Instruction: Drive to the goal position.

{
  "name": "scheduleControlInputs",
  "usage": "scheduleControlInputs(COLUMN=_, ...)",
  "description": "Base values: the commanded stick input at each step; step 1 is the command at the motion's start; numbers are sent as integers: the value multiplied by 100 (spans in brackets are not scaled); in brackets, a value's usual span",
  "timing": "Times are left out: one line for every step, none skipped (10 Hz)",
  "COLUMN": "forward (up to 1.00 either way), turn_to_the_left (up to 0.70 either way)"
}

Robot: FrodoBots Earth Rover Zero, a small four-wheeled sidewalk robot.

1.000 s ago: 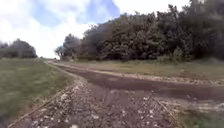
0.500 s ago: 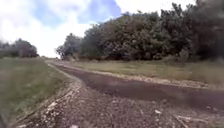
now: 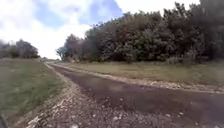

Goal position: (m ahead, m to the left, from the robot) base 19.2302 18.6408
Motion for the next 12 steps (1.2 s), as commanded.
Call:
scheduleControlInputs(forward=85, turn_to_the_left=34)
scheduleControlInputs(forward=85, turn_to_the_left=34)
scheduleControlInputs(forward=85, turn_to_the_left=34)
scheduleControlInputs(forward=85, turn_to_the_left=34)
scheduleControlInputs(forward=85, turn_to_the_left=31)
scheduleControlInputs(forward=85, turn_to_the_left=12)
scheduleControlInputs(forward=85, turn_to_the_left=0)
scheduleControlInputs(forward=85, turn_to_the_left=0)
scheduleControlInputs(forward=85, turn_to_the_left=0)
scheduleControlInputs(forward=85, turn_to_the_left=0)
scheduleControlInputs(forward=85, turn_to_the_left=0)
scheduleControlInputs(forward=85, turn_to_the_left=0)
